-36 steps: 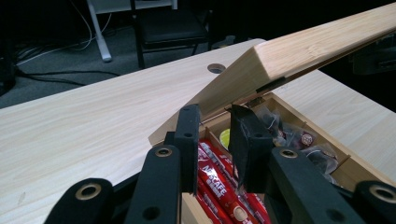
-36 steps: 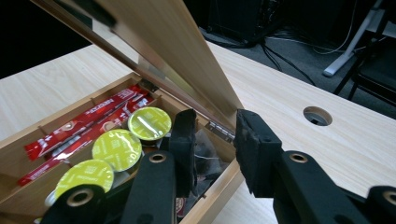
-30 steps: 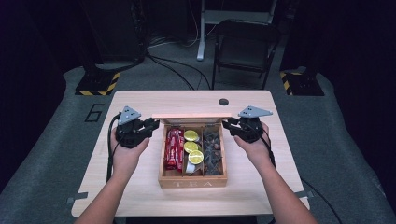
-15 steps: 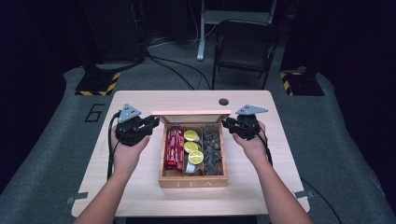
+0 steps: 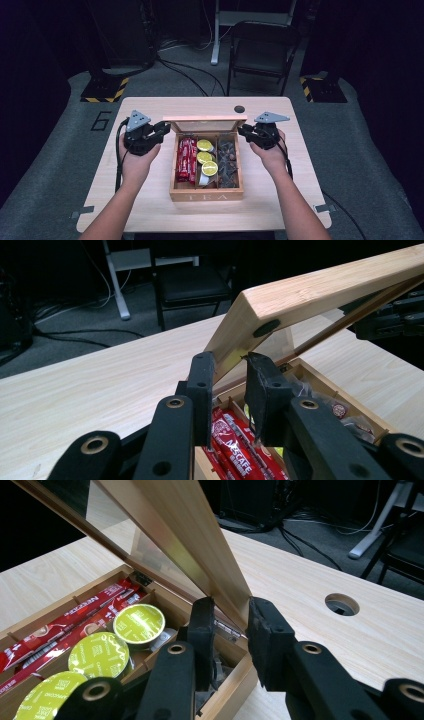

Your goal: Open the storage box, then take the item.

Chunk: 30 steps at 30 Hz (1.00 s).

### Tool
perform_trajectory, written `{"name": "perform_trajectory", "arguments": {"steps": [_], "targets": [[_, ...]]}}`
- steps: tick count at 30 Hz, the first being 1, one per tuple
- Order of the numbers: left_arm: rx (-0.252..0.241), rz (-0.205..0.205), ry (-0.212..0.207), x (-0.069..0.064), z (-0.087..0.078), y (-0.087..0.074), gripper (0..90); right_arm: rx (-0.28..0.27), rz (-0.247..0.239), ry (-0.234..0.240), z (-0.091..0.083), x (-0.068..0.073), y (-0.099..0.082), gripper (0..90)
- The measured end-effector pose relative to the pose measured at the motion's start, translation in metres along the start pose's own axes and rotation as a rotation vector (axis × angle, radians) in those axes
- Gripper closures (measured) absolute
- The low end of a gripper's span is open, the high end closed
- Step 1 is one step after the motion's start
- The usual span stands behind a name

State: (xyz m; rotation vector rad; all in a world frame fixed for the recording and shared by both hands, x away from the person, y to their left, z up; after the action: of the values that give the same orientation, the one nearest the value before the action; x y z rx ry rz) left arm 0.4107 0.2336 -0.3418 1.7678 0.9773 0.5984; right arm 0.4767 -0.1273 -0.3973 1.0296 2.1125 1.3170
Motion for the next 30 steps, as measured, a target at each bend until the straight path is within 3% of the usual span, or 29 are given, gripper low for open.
{"name": "perform_trajectory", "arguments": {"steps": [8,21,30], "targets": [[-0.01,-0.001,-0.001,-0.003,-0.002,-0.005,71.6,0.001,0.011,0.004,-0.001,0.0,-0.002,72.9],[-0.014,-0.067,0.006,0.0,0.0,-0.023,63.7,-0.008,0.02,0.008,-0.001,0.0,-0.003,73.0],[0.007,-0.079,0.006,-0.001,0.004,-0.036,57.9,-0.01,0.028,0.012,-0.001,-0.001,-0.003,73.0]]}}
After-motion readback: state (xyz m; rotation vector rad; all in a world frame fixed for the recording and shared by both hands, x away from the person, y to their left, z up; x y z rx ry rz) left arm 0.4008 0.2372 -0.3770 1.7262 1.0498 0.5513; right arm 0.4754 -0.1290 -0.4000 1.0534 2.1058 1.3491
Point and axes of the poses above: each handheld gripper's, and its own axes: z roughly forward along the jaws, y roughly out of its top, x roughly to its left, the point moved 1 cm from there along z, roughly forward along the jaws, and after that the axes turned 3 degrees about -y, right-handed, at the moved point
